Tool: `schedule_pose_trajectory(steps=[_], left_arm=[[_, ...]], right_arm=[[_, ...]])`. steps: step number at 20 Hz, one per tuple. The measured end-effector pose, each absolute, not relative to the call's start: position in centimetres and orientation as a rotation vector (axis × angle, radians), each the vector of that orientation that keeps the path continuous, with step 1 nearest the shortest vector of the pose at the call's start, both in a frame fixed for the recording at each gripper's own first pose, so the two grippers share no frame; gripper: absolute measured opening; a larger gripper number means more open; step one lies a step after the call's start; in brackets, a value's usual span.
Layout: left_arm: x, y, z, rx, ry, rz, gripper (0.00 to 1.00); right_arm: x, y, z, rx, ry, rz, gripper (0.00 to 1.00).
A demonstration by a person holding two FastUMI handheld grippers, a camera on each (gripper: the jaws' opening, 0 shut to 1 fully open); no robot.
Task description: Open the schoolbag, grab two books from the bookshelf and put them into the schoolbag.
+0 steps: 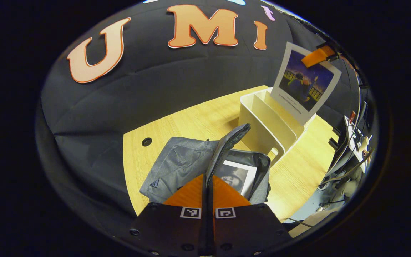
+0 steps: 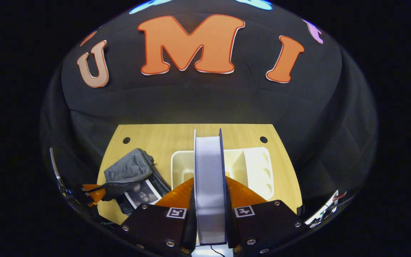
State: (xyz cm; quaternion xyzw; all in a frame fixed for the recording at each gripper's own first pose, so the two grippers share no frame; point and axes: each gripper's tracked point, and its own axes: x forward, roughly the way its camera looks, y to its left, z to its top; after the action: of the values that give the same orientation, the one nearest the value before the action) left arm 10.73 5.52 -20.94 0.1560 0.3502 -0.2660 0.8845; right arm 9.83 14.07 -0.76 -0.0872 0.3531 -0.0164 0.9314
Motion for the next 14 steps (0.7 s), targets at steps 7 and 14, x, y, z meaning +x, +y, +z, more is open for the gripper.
schedule_pose_trajectory(steps=[7, 14], left_arm=[[11.9, 5.8, -20.0, 0.369, 0.701, -0.589, 0.01], [12.7, 6.2, -19.7, 0.441, 0.679, -0.608, 0.01]], right_arm=[[3.4, 18.8, 1.7, 0.062, 0.638, 0.05, 0.34], [-2.3, 19.4, -5.1, 0.488, 0.664, 0.061, 0.34]])
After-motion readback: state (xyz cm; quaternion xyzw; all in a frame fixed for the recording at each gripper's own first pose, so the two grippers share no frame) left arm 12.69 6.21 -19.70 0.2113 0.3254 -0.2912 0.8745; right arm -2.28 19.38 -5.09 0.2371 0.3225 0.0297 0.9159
